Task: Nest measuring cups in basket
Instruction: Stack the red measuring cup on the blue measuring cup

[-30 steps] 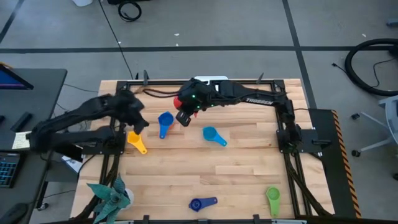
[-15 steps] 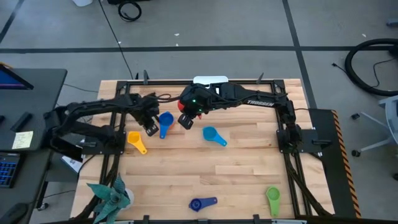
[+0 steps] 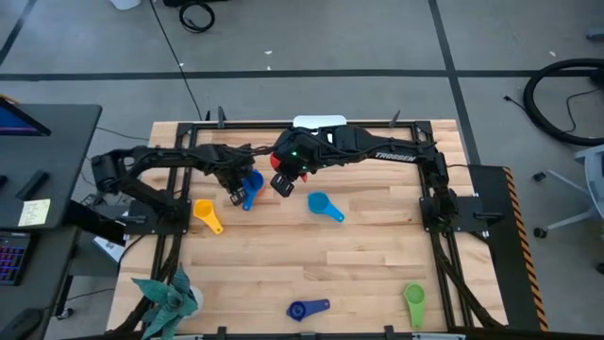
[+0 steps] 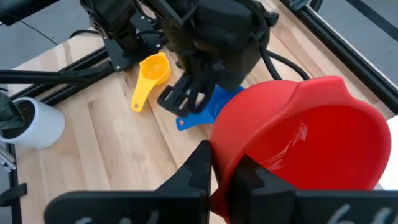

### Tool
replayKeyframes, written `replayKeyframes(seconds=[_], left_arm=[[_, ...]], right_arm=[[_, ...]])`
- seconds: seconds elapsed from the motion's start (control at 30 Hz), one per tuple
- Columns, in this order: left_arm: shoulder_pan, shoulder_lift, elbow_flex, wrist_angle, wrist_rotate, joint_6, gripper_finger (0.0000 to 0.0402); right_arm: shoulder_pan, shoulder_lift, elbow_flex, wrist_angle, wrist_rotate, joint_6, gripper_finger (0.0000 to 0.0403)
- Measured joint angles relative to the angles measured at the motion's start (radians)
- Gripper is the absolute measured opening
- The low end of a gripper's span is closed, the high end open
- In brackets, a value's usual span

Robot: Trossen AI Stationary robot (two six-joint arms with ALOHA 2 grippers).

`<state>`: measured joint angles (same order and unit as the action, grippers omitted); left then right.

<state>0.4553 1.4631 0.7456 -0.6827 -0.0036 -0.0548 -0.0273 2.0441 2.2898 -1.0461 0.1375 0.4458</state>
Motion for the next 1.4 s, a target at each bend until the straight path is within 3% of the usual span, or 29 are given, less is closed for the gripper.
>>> replayKeyframes(seconds=[0.3, 0.57, 0.77, 1.07, 1.23, 1.4], left_arm=[[-0.014, 0.016, 0.000, 0.156, 0.022, 0.097, 0.0005], [-0.048, 0.053, 0.001, 0.297, 0.113, 0.119, 0.0005], [-0.049, 0.022, 0.000, 0.248, 0.112, 0.104, 0.0005], [-0.025, -0.310, 0.001, -0.038, 0.085, 0.065, 0.0005], [-0.025, -0.531, 0.002, -0.118, 0.081, 0.004, 0.0005], [-0.026, -0.673, 0.002, -0.178, 0.051, -0.079, 0.0005]], right_arm=[[0.000, 0.000, 0.000, -0.003, -0.001, 0.001, 0.0025], [0.000, 0.000, 0.000, -0.006, -0.001, 0.008, 0.0025], [-0.002, 0.000, 0.000, -0.013, -0.001, 0.038, 0.0025], [-0.019, 0.000, 0.000, -0.019, -0.004, 0.099, 0.0025], [-0.038, 0.000, -0.005, 0.010, -0.054, 0.097, 0.0025], [-0.058, 0.027, -0.006, 0.038, -0.090, 0.077, 0.0025]])
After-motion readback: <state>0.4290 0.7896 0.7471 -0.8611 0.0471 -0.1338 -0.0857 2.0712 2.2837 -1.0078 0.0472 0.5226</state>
